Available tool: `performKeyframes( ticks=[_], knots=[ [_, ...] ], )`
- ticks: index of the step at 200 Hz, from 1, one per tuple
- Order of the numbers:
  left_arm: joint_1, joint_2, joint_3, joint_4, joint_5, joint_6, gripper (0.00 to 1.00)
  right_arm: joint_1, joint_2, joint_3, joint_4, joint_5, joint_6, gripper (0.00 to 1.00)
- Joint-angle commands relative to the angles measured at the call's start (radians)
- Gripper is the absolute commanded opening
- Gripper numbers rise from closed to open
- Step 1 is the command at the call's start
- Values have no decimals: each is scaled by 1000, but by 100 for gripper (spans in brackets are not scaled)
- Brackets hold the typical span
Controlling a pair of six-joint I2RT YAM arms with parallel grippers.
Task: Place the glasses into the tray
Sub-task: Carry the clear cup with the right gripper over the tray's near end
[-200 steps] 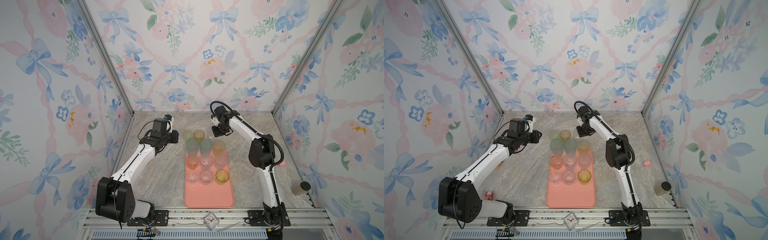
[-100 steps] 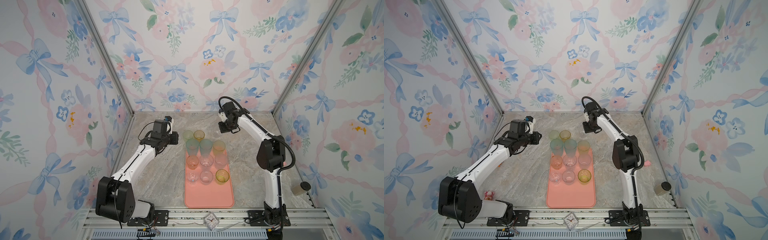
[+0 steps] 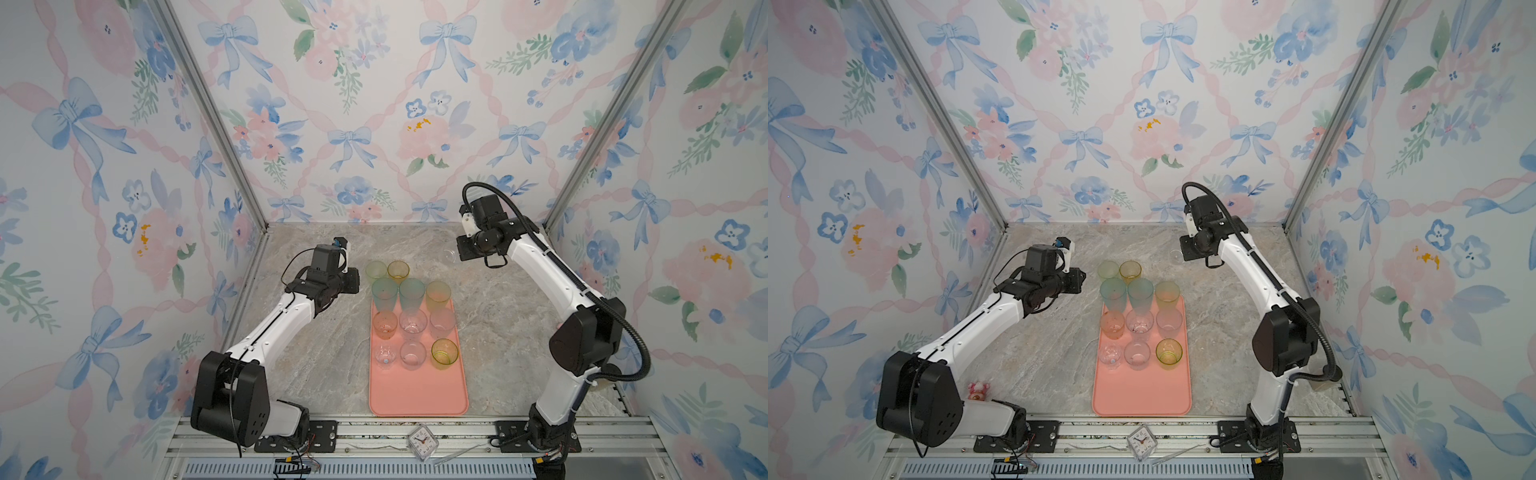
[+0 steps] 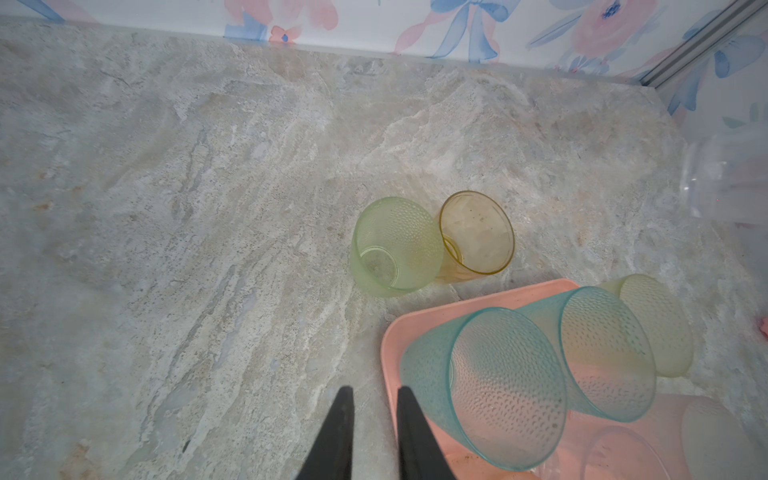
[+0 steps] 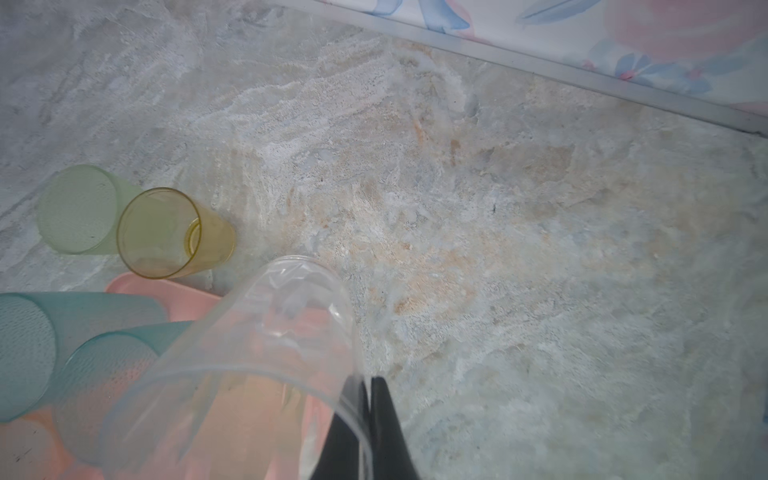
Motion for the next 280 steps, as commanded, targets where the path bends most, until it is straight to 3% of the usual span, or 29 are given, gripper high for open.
performKeyframes(
  ticks=[1, 62, 124, 192, 280],
  knots=[
    [-7, -33, -27, 29, -16, -13, 22, 56, -119, -62, -22, -12, -4, 0],
    [-8, -119, -68, 29, -45, -3, 24, 336, -385, -259, -84, 87, 10, 1],
    [-2, -189, -116, 30, -52, -7, 26, 696, -476, -334, -169, 236, 126, 1],
    [-4, -203, -115, 29, -35, -19, 26, 953, -289, -325, -165, 221, 201, 1],
    [-3, -196, -113, 30, -30, -18, 26, 1011, -14, -263, -136, 131, 187, 1]
  ],
)
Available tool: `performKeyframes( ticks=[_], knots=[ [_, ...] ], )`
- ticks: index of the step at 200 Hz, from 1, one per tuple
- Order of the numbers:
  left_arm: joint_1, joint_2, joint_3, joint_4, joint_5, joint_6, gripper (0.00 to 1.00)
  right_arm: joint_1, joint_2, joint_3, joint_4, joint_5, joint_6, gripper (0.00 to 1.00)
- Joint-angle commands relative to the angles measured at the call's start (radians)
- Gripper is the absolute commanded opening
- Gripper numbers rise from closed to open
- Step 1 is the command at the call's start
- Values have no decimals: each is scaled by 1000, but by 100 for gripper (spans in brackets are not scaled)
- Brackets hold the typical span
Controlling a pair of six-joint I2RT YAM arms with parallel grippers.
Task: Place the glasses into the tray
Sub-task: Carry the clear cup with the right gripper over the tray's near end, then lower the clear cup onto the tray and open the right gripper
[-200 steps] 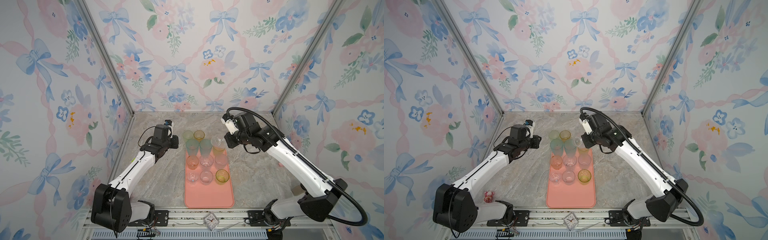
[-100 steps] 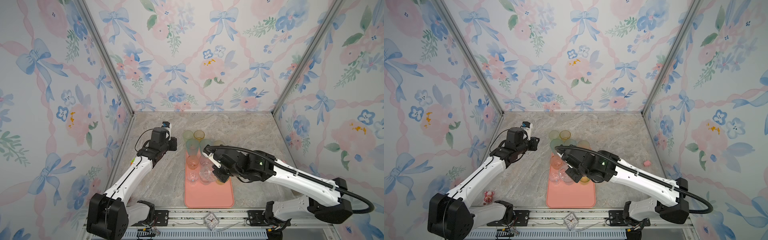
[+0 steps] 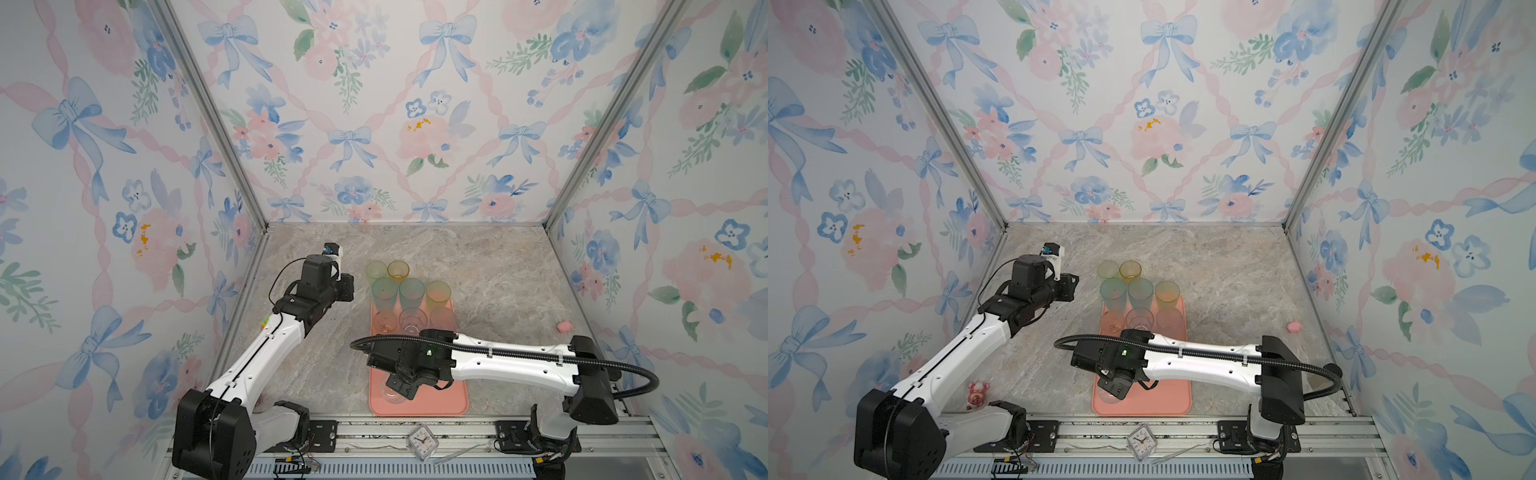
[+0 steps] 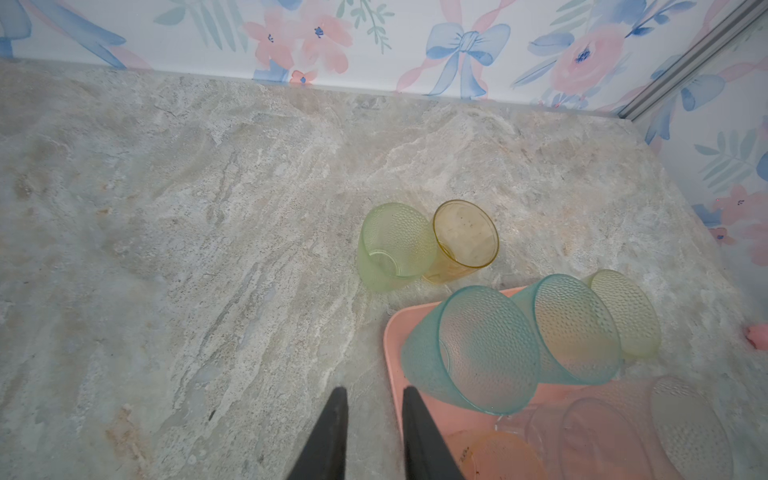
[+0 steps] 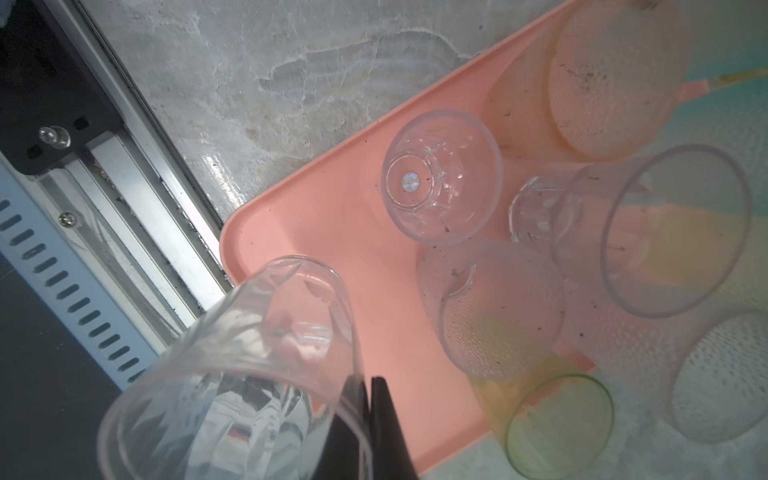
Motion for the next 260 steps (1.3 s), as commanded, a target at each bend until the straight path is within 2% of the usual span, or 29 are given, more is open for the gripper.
performKeyframes(
  ticks=[1, 89, 184, 260],
  knots=[
    [2, -7, -2, 8, 11, -8, 26, 18, 43, 48, -2, -25, 2, 1],
    [1, 11, -2, 6, 12, 4, 26, 2, 174, 75, 6, -23, -15, 1],
    [5, 26, 0, 3, 8, 21, 29, -61, 195, 56, 53, -64, -34, 2],
    [8, 40, 6, 0, 6, 26, 30, -70, 218, 58, 56, -80, -44, 4]
  ],
)
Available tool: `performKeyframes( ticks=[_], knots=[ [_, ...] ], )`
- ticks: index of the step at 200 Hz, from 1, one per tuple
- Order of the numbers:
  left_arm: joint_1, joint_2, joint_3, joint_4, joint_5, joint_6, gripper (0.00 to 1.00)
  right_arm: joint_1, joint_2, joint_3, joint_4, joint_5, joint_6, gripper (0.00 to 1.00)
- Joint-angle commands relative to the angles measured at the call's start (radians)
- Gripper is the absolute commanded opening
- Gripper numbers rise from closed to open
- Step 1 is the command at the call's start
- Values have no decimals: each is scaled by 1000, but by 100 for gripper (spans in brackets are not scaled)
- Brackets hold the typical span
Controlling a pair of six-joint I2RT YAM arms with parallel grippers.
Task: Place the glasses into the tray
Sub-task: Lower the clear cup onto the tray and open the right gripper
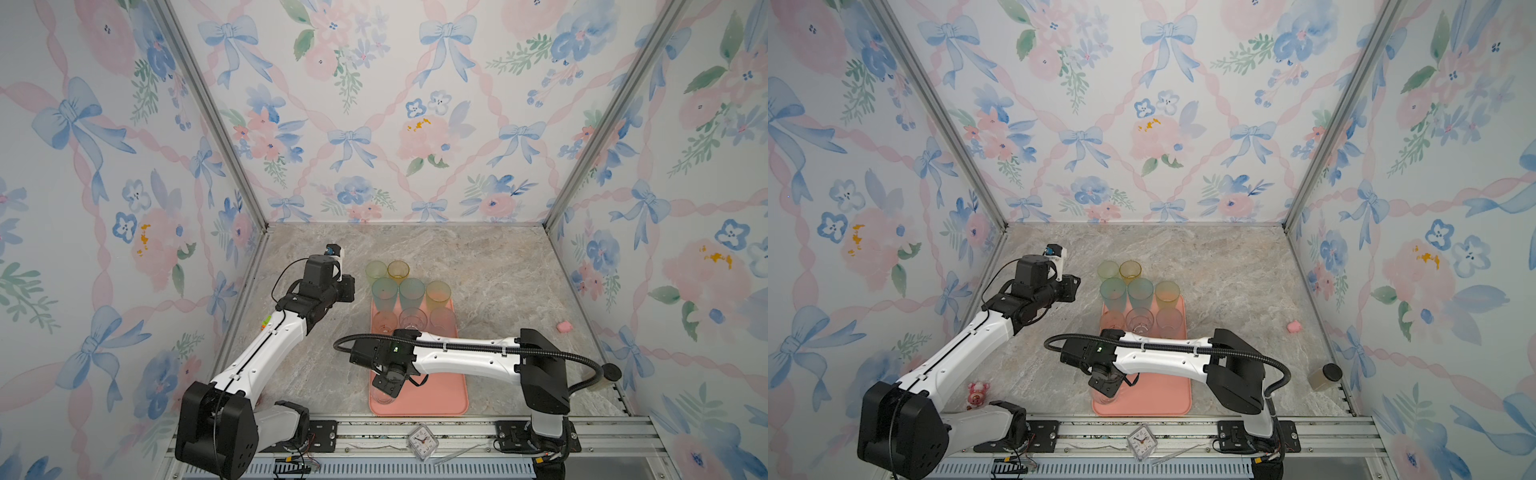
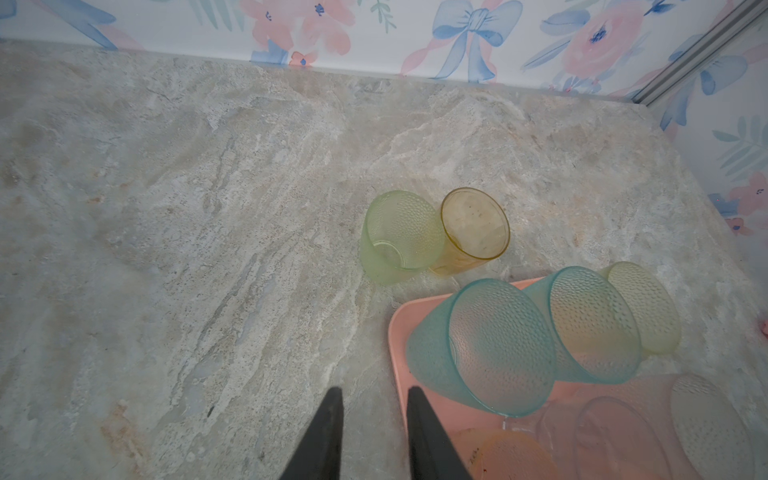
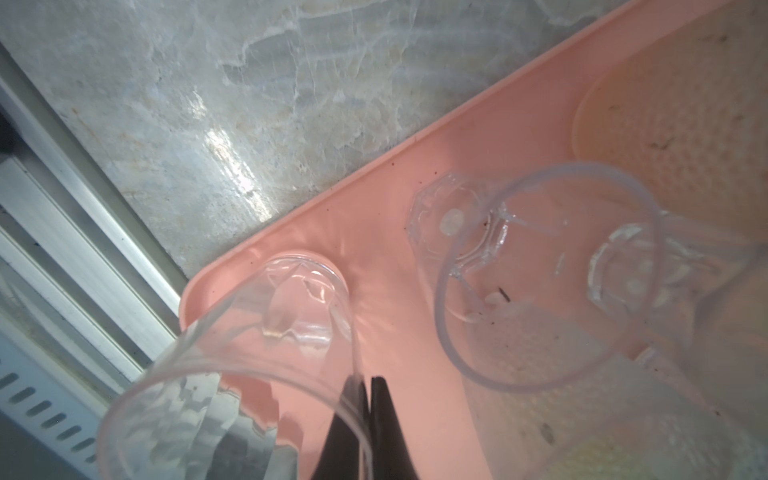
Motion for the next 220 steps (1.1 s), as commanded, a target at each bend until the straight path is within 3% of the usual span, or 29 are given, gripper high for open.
performKeyframes(
  ticks=[1, 220],
  knots=[
    [8, 7, 6, 0, 6, 17, 30, -11, 15, 9, -6, -11, -10, 4],
    [7, 5, -1, -1, 2, 16, 33, -22, -31, -5, -19, -5, 2, 23]
  ],
)
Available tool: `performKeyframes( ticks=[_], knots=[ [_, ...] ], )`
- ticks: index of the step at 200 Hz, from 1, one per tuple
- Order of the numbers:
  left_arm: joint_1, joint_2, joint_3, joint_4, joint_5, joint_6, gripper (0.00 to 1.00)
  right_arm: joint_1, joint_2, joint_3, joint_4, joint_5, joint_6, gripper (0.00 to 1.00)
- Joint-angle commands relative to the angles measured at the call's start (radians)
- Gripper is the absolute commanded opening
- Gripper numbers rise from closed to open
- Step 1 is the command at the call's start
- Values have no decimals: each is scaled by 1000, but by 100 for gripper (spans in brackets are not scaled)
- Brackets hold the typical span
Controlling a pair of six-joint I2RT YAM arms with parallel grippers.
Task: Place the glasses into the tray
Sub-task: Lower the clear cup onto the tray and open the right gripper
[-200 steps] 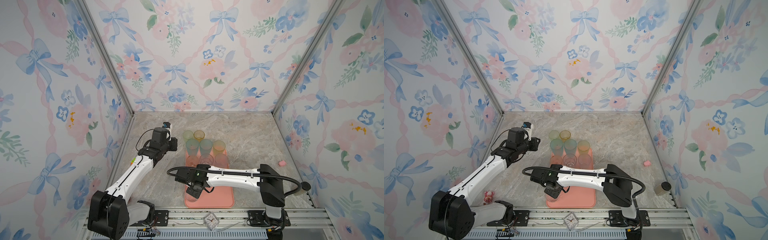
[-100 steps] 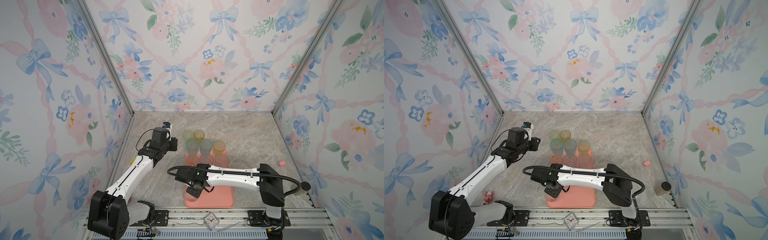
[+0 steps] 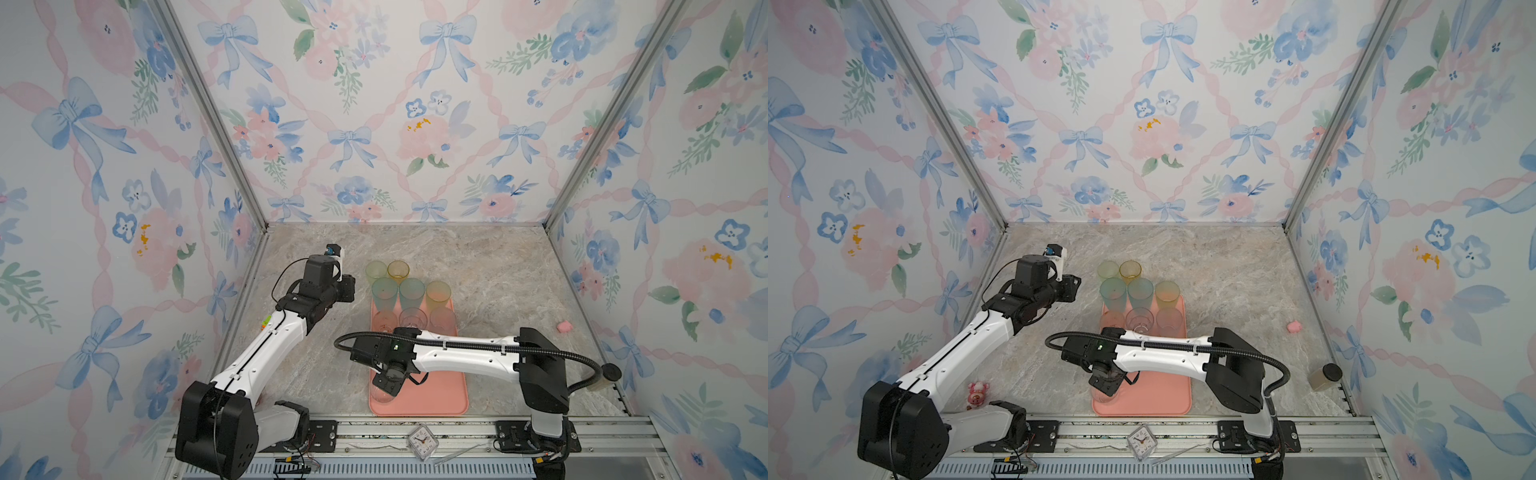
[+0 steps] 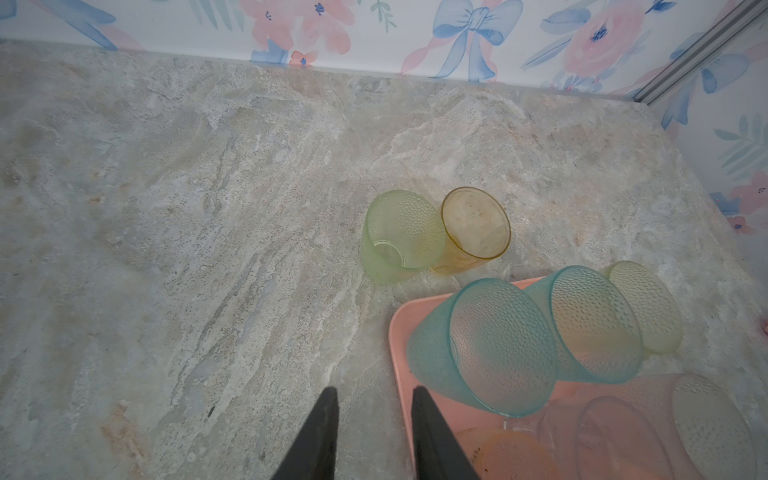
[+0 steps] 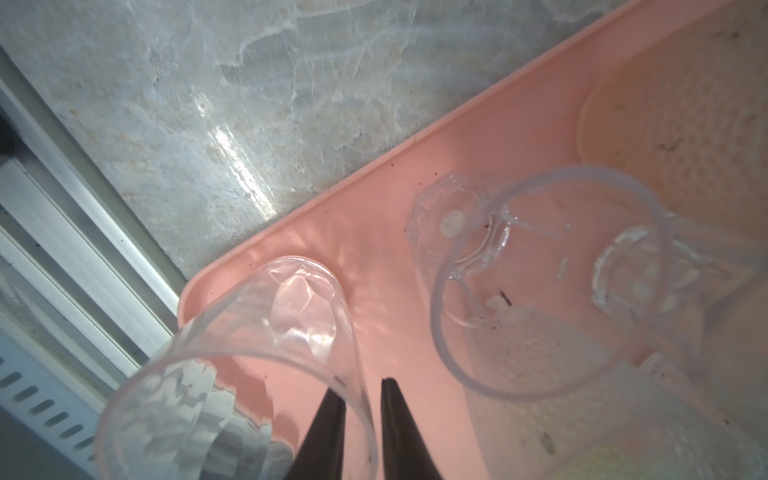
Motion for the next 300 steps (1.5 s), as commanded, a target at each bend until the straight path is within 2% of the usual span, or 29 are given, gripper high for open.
performKeyframes(
  ticks=[1, 83, 121, 163, 223, 238, 300],
  knots=[
    [6, 4, -1, -1, 2, 15, 33, -12, -34, -4, -22, 8, 5, 23],
    [7, 16, -6, -3, -25, 20, 32, -15, -93, 2, -34, -7, -2, 26],
    [8, 16, -10, -3, -29, 20, 33, -24, -149, -5, -27, -21, 2, 27],
    [10, 19, 3, -5, -26, 29, 29, -60, -238, -12, -32, -22, -1, 29],
    [13, 50, 50, -16, -30, 42, 26, -193, -427, -74, -14, -21, 18, 32],
    [13, 66, 66, -23, -32, 42, 23, -236, -473, -93, -2, -21, 28, 34],
    [12, 157, 172, -89, -37, 69, 24, -428, -600, -167, 49, -29, 55, 36]
  ],
)
